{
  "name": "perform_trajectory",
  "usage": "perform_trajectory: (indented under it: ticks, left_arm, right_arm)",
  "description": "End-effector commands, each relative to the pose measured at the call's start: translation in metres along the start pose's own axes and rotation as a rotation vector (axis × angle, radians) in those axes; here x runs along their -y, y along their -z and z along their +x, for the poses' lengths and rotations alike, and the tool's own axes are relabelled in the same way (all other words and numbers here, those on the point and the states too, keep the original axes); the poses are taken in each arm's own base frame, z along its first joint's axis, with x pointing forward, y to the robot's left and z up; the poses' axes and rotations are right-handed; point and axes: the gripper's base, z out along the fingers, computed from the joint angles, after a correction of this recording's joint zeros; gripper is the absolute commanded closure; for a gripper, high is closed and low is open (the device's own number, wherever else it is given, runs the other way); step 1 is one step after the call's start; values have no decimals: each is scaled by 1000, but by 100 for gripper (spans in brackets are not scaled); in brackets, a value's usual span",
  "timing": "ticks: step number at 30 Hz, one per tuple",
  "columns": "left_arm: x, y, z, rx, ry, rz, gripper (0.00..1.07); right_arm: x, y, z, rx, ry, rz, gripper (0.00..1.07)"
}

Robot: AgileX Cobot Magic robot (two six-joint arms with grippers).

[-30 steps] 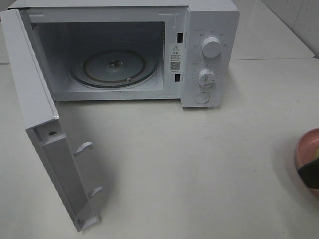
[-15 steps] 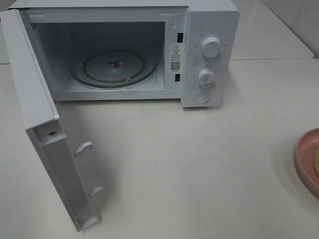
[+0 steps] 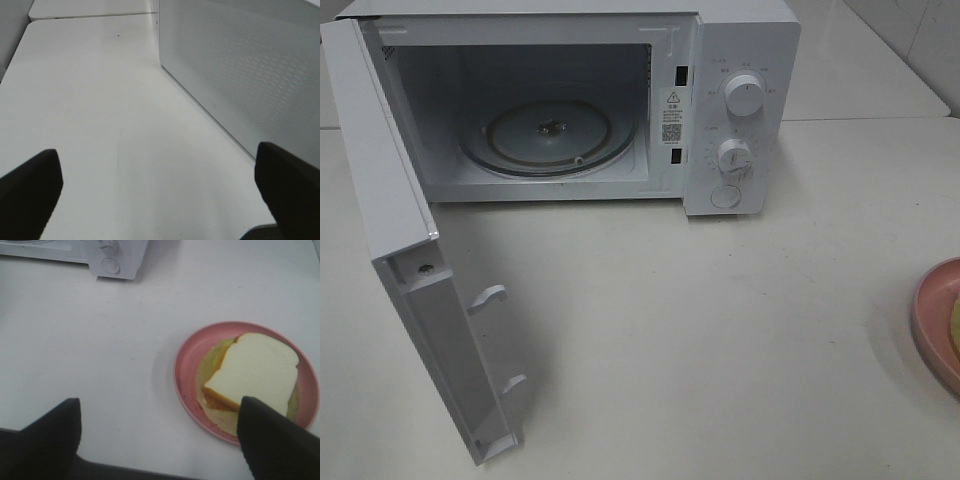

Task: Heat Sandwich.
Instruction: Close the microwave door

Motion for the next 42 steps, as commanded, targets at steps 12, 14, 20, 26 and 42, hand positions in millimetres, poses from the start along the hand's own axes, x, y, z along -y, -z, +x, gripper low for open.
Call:
perform_trajectory:
  ticks: [12,14,20,26,42]
  left_arm:
    - [0,2,2,22,10,-2,5]
    - [0,2,2,22,10,-2,5]
    - [0,2,2,22,10,-2,5]
    - [0,2,2,22,10,-2,5]
    - [0,2,2,22,10,-2,5]
  right_arm:
    - [-3,5,12,115,-65,78,31]
    - [-3,5,12,115,-65,78,31]
    - [-3,5,12,115,-65,78,31]
    - [-3,5,12,115,-66,78,31]
    - [-3,5,12,115,-66,78,31]
